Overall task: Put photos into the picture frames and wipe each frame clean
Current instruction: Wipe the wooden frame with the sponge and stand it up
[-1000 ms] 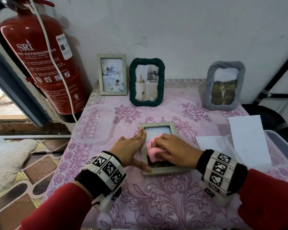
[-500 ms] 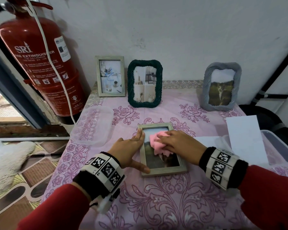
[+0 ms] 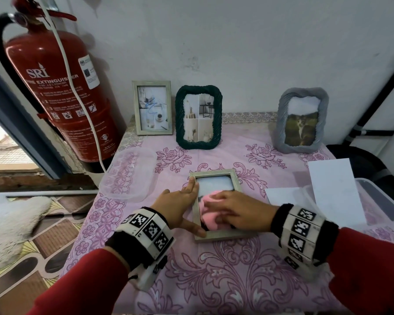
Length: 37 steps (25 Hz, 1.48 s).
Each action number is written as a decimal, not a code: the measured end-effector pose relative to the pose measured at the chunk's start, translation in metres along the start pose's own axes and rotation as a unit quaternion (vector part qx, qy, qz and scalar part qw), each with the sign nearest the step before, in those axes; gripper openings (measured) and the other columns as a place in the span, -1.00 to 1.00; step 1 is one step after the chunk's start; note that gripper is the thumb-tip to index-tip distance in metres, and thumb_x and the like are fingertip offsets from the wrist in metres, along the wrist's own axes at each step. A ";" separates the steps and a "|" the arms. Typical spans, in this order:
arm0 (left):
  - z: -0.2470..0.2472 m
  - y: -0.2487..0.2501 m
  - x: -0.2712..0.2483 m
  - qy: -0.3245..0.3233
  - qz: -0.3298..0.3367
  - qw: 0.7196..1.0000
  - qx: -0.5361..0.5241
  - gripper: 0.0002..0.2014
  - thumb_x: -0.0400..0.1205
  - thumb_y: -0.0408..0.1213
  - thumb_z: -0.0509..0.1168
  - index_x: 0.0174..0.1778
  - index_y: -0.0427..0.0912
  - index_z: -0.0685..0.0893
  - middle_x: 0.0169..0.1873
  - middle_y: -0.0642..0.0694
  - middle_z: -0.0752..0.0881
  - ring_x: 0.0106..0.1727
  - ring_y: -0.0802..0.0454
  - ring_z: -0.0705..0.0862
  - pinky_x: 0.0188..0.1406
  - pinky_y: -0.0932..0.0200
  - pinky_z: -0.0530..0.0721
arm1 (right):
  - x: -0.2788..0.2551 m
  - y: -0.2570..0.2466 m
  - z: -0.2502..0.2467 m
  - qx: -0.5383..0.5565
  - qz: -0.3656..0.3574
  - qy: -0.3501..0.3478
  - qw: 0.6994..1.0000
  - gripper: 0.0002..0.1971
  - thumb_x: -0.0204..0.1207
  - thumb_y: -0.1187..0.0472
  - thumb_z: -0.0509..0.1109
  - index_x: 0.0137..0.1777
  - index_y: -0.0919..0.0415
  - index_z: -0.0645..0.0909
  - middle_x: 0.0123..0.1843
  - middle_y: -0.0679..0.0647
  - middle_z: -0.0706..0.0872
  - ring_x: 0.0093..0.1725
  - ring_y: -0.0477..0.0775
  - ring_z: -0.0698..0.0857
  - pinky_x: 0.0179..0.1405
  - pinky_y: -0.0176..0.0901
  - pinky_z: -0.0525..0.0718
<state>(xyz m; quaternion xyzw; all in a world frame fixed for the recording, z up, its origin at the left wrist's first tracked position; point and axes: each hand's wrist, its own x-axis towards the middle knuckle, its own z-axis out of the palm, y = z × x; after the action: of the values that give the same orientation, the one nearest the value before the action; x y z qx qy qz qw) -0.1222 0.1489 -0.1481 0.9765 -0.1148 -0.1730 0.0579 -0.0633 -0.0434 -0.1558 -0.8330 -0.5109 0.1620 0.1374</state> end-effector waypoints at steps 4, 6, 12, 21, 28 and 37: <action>0.000 0.000 0.000 0.000 -0.001 1.000 -0.003 0.19 0.35 0.31 0.37 0.64 -0.20 -0.20 0.65 -0.12 -0.25 0.56 -0.04 0.33 0.48 -0.07 0.35 | -0.030 -0.006 0.000 -0.065 -0.020 0.015 0.998 -0.63 0.65 0.10 0.19 0.45 0.00 0.48 0.51 -0.02 0.48 0.47 0.00 0.37 0.38 -0.21 0.24; 0.001 -0.001 -0.001 0.000 0.001 1.000 -0.008 0.19 0.35 0.30 0.37 0.64 -0.20 -0.21 0.65 -0.12 -0.25 0.56 -0.05 0.33 0.48 -0.05 0.36 | -0.030 -0.004 -0.002 -0.150 -0.003 0.004 0.989 -0.62 0.68 0.04 0.10 0.49 -0.10 0.39 0.52 -0.10 0.45 0.46 0.01 0.39 0.33 -0.10 0.28; 0.007 -0.004 0.001 0.005 0.007 0.999 -0.041 0.17 0.36 0.29 0.38 0.65 -0.17 -0.21 0.65 -0.08 -0.26 0.59 -0.03 0.28 0.51 0.01 0.34 | -0.005 -0.004 -0.001 -0.188 0.098 0.041 0.976 -0.59 0.70 0.01 0.02 0.53 0.01 0.29 0.50 0.02 0.46 0.36 0.12 0.40 0.25 -0.01 0.33; 0.008 -0.004 -0.005 0.054 -0.017 0.996 -0.074 0.20 0.22 0.38 0.39 0.65 -0.10 -0.03 0.64 -0.11 -0.03 0.64 -0.10 0.04 0.61 -0.06 0.12 | -0.016 -0.003 -0.015 0.139 0.132 0.162 0.968 -0.66 0.56 0.38 0.18 0.32 0.25 0.50 0.26 0.13 0.54 0.13 -0.06 0.51 0.09 -0.35 0.44; -0.002 0.017 -0.005 0.136 -0.058 0.940 -0.308 -0.33 0.56 0.03 0.33 0.55 -0.14 0.31 0.01 -0.05 0.64 0.07 0.07 0.59 0.20 0.18 0.54 | -0.020 0.003 -0.007 0.216 0.230 0.278 0.907 -0.77 0.55 0.28 0.33 0.18 0.32 0.56 -0.17 0.01 0.52 -0.18 0.00 0.52 -0.27 -0.40 0.43; 0.007 0.047 0.017 0.229 -0.171 0.851 -0.440 -0.53 0.55 -0.27 0.36 0.38 -0.19 0.45 -0.30 0.03 0.56 -0.07 -0.02 0.60 0.00 0.19 0.53 | -0.021 0.003 0.001 0.299 0.258 0.276 0.876 -0.82 0.59 0.32 0.25 -0.06 0.33 0.68 -0.43 0.04 0.58 -0.39 0.08 0.59 -0.35 -0.17 0.58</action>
<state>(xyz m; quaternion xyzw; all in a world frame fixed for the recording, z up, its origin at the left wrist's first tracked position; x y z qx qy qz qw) -0.1190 0.0991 -0.1532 0.8650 0.1587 0.0155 0.4758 -0.0705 -0.0631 -0.1549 -0.8655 -0.1466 0.1001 0.4684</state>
